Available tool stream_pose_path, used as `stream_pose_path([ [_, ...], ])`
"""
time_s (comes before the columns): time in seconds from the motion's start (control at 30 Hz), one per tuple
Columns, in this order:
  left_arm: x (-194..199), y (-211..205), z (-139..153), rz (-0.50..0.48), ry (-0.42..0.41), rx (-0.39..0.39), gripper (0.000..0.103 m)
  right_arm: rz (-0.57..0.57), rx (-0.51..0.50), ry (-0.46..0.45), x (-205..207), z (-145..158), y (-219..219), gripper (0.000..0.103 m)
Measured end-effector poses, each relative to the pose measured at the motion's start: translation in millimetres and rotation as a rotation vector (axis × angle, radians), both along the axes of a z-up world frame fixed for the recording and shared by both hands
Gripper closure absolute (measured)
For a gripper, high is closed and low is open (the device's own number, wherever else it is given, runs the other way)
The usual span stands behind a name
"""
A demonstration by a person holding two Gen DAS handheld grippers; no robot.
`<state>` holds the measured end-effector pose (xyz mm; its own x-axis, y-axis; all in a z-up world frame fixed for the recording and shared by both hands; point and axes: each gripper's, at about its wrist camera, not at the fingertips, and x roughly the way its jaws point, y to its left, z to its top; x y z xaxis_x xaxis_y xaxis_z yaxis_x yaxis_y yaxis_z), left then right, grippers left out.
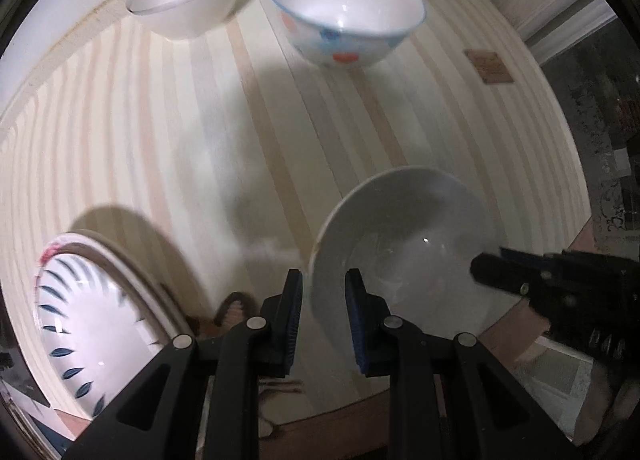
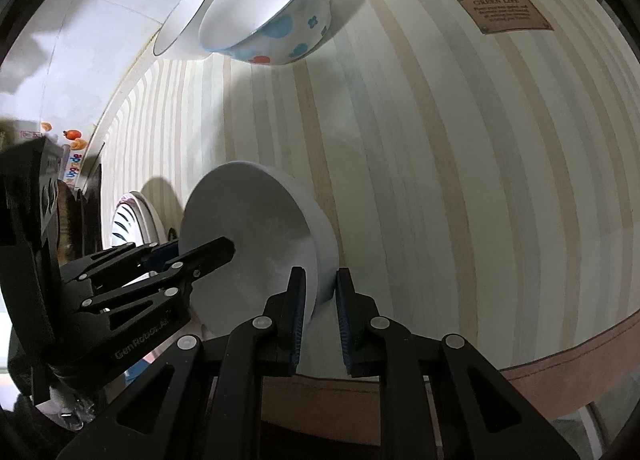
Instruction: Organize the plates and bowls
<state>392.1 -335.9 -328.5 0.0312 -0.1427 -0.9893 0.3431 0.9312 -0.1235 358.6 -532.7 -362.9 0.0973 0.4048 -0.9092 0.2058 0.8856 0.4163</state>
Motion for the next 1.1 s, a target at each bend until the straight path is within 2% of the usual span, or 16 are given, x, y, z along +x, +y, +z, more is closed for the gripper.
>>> stream_pose_path([
  [0.13, 16.2, 7.0, 38.4, 0.030, -0.064, -0.044, 0.082, -0.031, 0.038, -0.029, 2.5, 22.3, -15.4, 0.085],
  [0.17, 26.2, 7.4, 46.4, 0.045, -0.076, -0.061, 0.078, -0.043, 0.046, -0.045, 4.8, 29.7, -20.3, 0.085],
  [0.2, 35.4, 6.9, 50.9, 0.056, -0.081, -0.075, 0.074, -0.058, 0.051, -0.067, 10.0, 39.8, -27.1, 0.082],
  [0.27, 60.0, 4.4, 55.0, 0.088, -0.092, -0.096, 0.074, -0.078, 0.066, -0.098, 23.3, 53.7, -37.4, 0.069],
  [0.3, 77.0, 1.6, 54.8, 0.104, -0.092, -0.106, 0.074, -0.080, 0.074, -0.110, 30.4, 58.0, -41.0, 0.058],
  [0.33, 88.6, -0.5, 53.1, 0.112, -0.091, -0.111, 0.074, -0.087, 0.077, -0.125, 41.5, 62.4, -46.2, 0.054],
  [0.43, 126.1, -8.9, 40.9, 0.137, -0.066, -0.119, 0.074, -0.107, 0.059, -0.168, 75.6, 67.4, -57.4, 0.054],
  [0.53, 153.7, -21.4, 25.4, 0.134, -0.044, -0.111, 0.074, -0.139, 0.077, -0.169, 111.5, 58.0, -67.0, 0.054],
  [0.67, 171.4, -36.7, 0.7, 0.105, -0.004, -0.082, 0.074, -0.140, 0.046, -0.161, 149.8, 41.5, -62.5, 0.054],
  [0.73, 174.4, -39.0, -9.3, 0.090, -0.002, -0.077, 0.075, -0.140, 0.049, -0.138, 161.1, 29.2, -57.7, 0.056],
  [0.77, 175.7, -41.1, -12.8, 0.082, -0.005, -0.066, 0.080, -0.137, 0.044, -0.128, 168.1, 24.2, -56.4, 0.058],
  [0.83, 175.2, -45.2, -17.5, 0.071, -0.018, -0.051, 0.083, -0.127, 0.018, -0.105, 175.2, 12.5, -47.9, 0.075],
  [0.9, 175.4, -42.6, -18.1, 0.079, -0.021, -0.063, 0.085, -0.128, 0.006, -0.096, 176.9, 4.7, -44.9, 0.086],
  [1.1, 175.3, -41.7, -16.1, 0.095, -0.024, -0.075, 0.085, -0.124, -0.041, -0.119, 175.4, 5.9, -41.6, 0.087],
])
